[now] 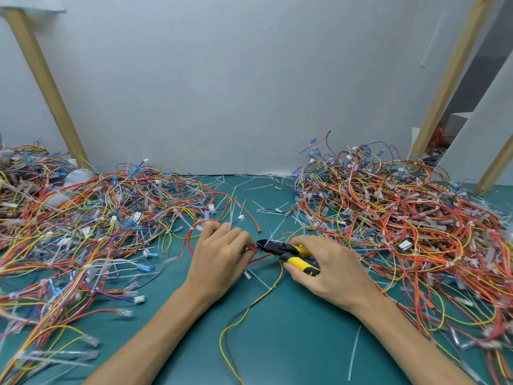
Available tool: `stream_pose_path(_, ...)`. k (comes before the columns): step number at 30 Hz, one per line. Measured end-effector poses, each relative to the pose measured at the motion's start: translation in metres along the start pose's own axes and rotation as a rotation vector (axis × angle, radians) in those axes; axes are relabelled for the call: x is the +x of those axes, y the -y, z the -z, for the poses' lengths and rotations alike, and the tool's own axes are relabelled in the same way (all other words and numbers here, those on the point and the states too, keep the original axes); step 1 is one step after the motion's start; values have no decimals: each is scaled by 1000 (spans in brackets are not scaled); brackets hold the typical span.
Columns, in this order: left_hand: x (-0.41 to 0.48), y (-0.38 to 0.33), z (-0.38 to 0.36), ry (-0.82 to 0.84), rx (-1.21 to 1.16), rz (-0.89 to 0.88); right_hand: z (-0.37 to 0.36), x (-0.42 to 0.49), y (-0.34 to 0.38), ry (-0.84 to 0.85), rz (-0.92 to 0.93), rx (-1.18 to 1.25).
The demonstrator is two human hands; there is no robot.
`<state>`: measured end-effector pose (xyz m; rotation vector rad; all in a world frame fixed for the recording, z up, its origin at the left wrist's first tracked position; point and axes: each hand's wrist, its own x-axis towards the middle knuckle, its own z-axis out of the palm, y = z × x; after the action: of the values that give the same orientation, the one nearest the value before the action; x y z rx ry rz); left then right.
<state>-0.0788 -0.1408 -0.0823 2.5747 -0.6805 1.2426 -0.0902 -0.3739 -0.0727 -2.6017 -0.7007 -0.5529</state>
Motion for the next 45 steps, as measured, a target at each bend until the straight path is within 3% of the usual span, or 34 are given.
stream_pose_path(7, -4, -2, -2, 167, -189, 100, -5, 0, -6, 20, -48, -21)
stream_pose_path(13, -5, 2, -6, 165, -232, 102, -6, 1, -8, 44, -15, -22)
stream_pose_path(26, -3, -4, -5, 136, -98, -17, -1, 0, -7, 36, 21, -4)
stream_pose_path(39, -3, -4, -3, 102, -194, 55, -1, -1, -6, -19, -9, -6)
stream_pose_path(45, -3, -4, 1, 147, -305, 207, 0, -1, -8, -20, -22, 3)
